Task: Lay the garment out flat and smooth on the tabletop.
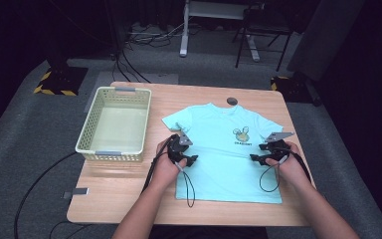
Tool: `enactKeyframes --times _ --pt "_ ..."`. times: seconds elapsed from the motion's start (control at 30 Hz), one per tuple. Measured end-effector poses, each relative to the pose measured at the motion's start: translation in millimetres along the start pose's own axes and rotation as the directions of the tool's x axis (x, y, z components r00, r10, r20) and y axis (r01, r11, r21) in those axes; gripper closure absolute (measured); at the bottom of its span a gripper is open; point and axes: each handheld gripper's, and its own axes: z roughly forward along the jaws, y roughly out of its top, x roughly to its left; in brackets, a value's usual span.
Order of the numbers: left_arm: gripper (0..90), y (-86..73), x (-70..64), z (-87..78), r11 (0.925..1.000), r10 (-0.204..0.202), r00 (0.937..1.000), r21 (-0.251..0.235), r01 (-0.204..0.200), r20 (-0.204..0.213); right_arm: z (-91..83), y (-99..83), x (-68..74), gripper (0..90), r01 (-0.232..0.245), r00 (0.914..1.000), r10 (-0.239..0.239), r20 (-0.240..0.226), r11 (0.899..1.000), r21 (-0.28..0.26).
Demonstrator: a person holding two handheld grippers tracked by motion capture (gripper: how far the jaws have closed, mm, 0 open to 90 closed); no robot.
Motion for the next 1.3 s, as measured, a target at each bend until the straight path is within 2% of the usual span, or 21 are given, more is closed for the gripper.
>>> enactKeyframes --times 0.07,0.13,0.2,0.27,0.4,0.67,0.93,1.3 --pt "35.3 -1.4 -3.8 -3.0 1.0 0.006 1.0 0.004 -0.006 0.001 -3.0 -1.5 0.4 34.4 -0.015 0.9999 0.015 0.001 1.0 0.014" --pt "35.3 -3.6 -6.1 -7.4 0.9999 0.011 0.9999 -0.013 -0.011 -0.008 -6.0 -2.3 -0.6 34.4 -0.028 0.9996 0.027 0.001 1.0 0.013" --pt "35.2 -6.4 -8.7 -10.8 0.9999 0.008 1.0 -0.006 -0.008 0.004 -9.6 -3.0 -0.8 34.4 -0.046 0.9989 0.046 -0.01 0.999 0.01" --pt "34.4 -9.5 -12.2 -14.4 0.9995 0.031 0.9995 0.011 -0.031 0.003 -14.2 -4.3 0.8 34.4 -0.043 0.999 0.043 -0.009 0.999 0.007" --pt "34.3 -15.4 -21.8 -25.3 0.9986 0.053 0.9984 -0.006 -0.053 -0.019 -26.6 -7.3 8.9 34.1 -0.034 0.9993 0.034 -0.016 0.999 -0.017" --pt "32.7 -19.8 -32.6 -46.8 0.9979 0.056 0.998 -0.031 -0.057 -0.03 -50.7 -11.2 18.6 33.0 -0.015 0.9997 0.014 -0.022 0.997 -0.073" --pt "31.0 -24.1 -39.3 -64.1 0.9978 0.051 0.998 -0.04 -0.053 -0.038 -67.0 -17.6 24.9 31.8 0.0 0.9998 -0.002 -0.021 0.996 -0.094" --pt "29.5 -39.0 -38.5 -83.7 0.9986 0.031 0.9976 -0.04 -0.034 -0.062 -86.2 -30.9 26.9 29.7 0.002 0.9999 -0.004 -0.016 0.994 -0.111"
